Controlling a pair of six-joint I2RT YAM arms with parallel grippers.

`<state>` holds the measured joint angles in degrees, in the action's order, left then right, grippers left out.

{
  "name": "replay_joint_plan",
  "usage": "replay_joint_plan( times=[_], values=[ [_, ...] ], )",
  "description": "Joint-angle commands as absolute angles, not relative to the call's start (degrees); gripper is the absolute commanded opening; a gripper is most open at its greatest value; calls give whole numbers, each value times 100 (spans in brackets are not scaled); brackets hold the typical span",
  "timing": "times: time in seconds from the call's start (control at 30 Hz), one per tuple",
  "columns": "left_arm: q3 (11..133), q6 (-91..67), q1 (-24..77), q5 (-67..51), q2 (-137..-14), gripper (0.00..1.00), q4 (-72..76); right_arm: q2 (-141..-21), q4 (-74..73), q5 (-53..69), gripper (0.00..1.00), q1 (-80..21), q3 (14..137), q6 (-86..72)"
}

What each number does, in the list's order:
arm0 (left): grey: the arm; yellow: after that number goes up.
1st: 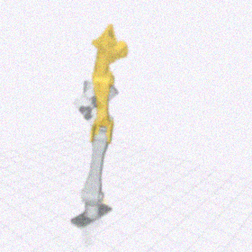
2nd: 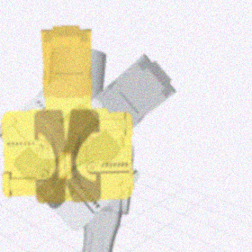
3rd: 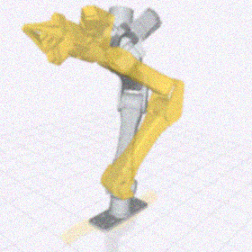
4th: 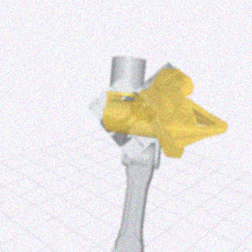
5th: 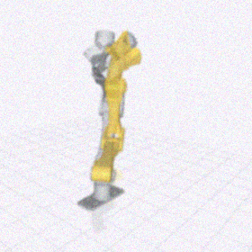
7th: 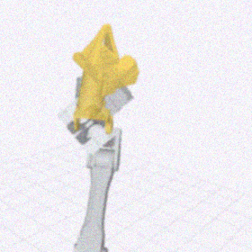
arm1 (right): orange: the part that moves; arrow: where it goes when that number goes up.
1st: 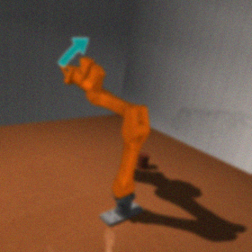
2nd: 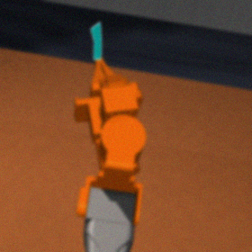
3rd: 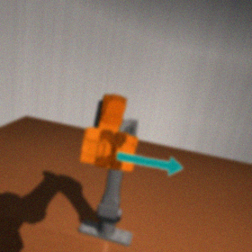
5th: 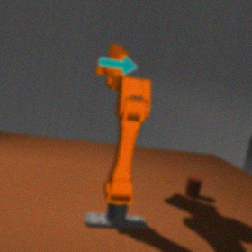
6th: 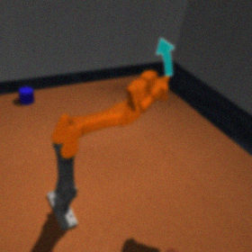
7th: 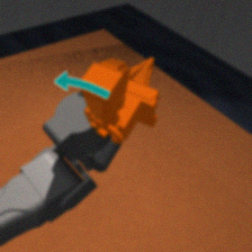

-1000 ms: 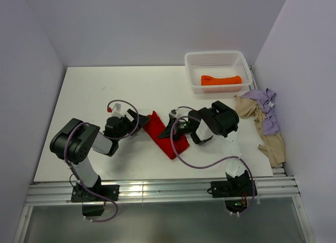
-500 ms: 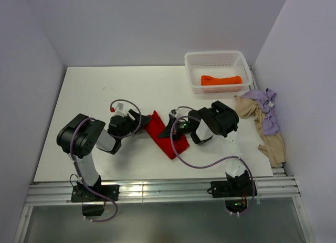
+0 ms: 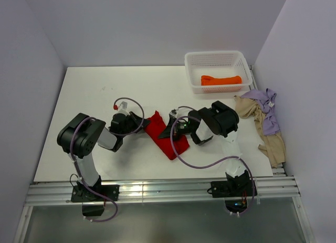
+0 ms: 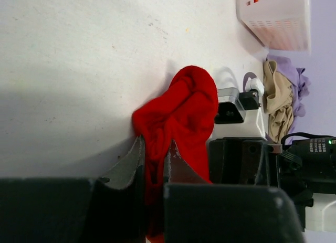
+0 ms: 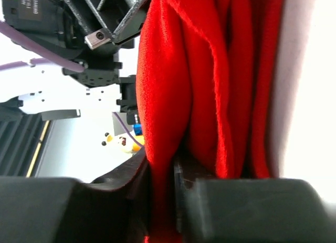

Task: Roll the t-shirts
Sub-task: Roll the tshirt

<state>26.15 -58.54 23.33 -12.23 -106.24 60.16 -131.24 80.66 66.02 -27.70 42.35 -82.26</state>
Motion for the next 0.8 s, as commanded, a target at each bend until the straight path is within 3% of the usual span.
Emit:
replay_joint_plan(
  times=[0.0, 0.03, 0.2, 0.33, 0.63, 0.77],
  values=[
    [2689, -5397, 2338, -1073, -10293, 0, 5353, -12703, 7819, 6636, 28, -2733, 4087, -7473],
    [2689, -5362, 2355, -1029, -10231, 0, 5257, -12596, 7509, 6601, 37, -2733, 4078, -7253],
    [2733, -5124, 2425, -879, -9810, 0, 4773, -11482, 4624, 6111, 56, -2751, 4218, -5303],
    [2830, -4966, 2513, -774, -9554, 0, 4387, -10664, 2412, 5345, 63, -2803, 4508, -3870],
    [3076, -4729, 2663, -598, -9229, 0, 3666, -9203, -8, 3394, 63, -3190, 4439, -2321],
    [3138, -4658, 2698, -457, -9045, 0, 3384, -8825, -281, 2850, 56, -3637, 4280, -2338]
  ],
)
